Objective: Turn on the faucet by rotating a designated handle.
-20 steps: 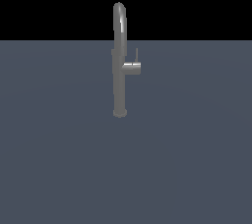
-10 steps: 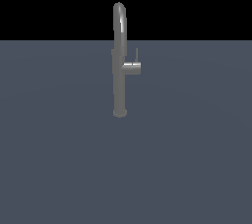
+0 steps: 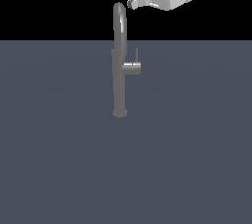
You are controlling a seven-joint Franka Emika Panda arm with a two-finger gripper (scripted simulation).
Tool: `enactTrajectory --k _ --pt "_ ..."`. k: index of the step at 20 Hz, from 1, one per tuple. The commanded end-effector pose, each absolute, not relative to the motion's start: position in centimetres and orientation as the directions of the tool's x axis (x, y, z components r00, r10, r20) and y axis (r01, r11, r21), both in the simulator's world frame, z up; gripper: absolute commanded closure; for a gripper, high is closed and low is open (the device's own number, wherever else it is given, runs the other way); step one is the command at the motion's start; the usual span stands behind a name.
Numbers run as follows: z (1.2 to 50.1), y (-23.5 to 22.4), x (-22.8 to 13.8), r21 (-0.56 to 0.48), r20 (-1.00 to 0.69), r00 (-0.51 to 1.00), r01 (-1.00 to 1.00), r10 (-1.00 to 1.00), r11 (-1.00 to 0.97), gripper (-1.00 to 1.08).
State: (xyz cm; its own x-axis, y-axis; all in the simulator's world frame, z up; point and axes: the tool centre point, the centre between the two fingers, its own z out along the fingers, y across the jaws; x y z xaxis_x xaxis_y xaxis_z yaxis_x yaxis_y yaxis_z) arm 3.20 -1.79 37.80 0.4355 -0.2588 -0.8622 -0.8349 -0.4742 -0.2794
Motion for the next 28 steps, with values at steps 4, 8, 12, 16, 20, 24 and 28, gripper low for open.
enactTrajectory --k 4,8,12,16,20,24,28 --pt "34.3 -2.6 5.4 -0.218 -0.932 0.302 -0.909 -0.201 -0.355 1.08" --pt "31.5 -3.1 6.6 -0.16 -0.968 0.204 -0.95 -0.148 -0.268 1.08" --pt "28.9 -3.3 7.5 -0.1 -0.988 0.12 -0.976 -0.093 -0.194 1.08" --pt "26.8 -3.4 7.9 -0.05 -0.997 0.057 -0.989 -0.047 -0.138 1.08" --pt "25.4 -3.3 8.2 -0.015 -1.0 0.017 -0.995 -0.015 -0.103 1.08" --pt "24.8 -3.2 8.2 0.0 -1.0 0.0 -0.996 0.0 -0.088 1.08" --pt "24.8 -3.2 8.2 0.0 -1.0 0.0 -0.996 0.0 -0.087 1.08"
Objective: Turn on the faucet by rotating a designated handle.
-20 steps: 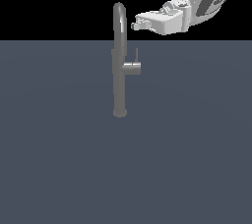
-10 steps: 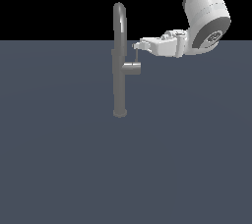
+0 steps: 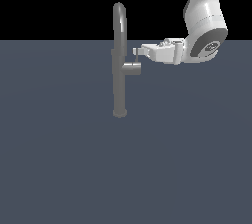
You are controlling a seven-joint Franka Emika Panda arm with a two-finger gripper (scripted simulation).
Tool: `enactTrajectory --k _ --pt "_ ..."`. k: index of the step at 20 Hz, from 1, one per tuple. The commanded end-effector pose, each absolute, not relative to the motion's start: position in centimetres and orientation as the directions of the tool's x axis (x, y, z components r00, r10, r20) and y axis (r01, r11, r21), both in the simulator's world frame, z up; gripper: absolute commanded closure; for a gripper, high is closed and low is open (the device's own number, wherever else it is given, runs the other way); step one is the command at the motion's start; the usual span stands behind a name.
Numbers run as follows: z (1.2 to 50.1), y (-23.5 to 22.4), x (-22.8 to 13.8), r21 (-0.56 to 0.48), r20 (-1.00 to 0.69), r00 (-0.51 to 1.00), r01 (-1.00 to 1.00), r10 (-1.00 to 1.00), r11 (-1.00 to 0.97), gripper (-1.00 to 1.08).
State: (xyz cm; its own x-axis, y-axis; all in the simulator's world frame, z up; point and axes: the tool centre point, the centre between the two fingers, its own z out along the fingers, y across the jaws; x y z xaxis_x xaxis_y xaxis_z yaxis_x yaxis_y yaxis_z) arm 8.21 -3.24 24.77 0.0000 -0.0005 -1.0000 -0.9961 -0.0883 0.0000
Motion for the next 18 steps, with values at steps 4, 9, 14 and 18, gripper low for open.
enactTrajectory --k 4,9,14,18 --pt "25.0 -3.2 7.8 0.0 -1.0 0.0 -0.996 0.0 -0.088 1.08" --pt "25.5 -3.3 6.6 0.0 -1.0 0.0 -0.996 0.0 -0.088 1.08" --pt "25.9 -3.4 5.6 0.0 -1.0 0.0 -0.996 0.0 -0.088 1.08" --pt "25.7 -3.5 5.1 0.0 -1.0 0.0 -0.996 -0.001 -0.085 1.08"
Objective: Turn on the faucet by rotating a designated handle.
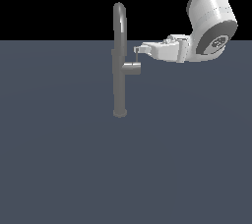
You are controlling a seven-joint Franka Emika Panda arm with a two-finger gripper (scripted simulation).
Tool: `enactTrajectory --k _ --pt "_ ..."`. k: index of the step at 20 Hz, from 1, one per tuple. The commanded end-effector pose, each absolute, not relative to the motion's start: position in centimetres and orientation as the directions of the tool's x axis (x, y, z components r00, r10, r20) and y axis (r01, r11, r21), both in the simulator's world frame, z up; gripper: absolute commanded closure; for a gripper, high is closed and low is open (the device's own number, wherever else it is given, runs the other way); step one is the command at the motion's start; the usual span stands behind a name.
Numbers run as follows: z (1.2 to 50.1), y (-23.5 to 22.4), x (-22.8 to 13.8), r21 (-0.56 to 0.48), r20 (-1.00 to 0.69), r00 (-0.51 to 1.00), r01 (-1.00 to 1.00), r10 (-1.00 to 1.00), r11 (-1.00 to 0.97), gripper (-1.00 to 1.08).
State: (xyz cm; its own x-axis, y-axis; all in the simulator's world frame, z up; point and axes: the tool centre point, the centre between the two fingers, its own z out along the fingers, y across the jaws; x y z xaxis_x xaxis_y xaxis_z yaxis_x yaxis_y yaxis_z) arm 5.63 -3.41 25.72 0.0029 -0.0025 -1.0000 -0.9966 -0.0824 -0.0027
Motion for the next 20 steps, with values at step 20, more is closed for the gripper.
enactTrajectory --k 20 --pt "24.4 -3.9 0.2 -0.002 -1.0 0.002 -0.996 -0.001 -0.087 1.08"
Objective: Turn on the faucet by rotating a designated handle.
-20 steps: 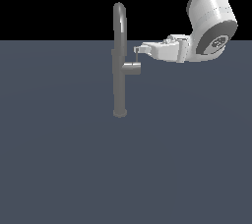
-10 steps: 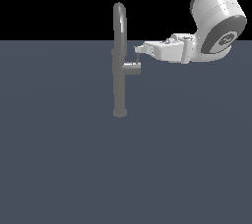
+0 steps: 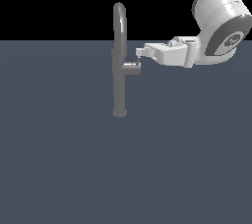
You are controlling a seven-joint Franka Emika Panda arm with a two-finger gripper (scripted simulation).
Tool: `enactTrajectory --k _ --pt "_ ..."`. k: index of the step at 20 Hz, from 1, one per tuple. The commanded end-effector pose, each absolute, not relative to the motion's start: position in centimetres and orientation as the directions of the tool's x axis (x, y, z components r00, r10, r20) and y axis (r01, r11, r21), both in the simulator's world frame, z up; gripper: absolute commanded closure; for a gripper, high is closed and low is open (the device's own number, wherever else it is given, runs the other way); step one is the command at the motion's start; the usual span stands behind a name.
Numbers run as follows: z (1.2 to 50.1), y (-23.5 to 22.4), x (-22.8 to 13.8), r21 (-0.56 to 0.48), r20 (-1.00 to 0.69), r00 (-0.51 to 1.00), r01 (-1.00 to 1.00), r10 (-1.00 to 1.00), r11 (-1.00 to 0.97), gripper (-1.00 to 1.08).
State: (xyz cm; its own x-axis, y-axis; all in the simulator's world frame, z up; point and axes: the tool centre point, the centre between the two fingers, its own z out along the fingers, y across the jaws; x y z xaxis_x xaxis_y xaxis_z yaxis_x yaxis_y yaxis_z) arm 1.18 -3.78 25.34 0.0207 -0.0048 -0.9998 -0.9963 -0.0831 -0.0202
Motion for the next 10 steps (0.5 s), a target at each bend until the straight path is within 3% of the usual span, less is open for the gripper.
enactTrajectory --k 1,10 --pt "24.3 -3.9 -0.2 -0.002 -1.0 0.002 -0.996 0.0 -0.087 1.08" --pt "21.5 -4.1 -1.8 -0.002 -1.0 0.002 -0.996 0.0 -0.088 1.08"
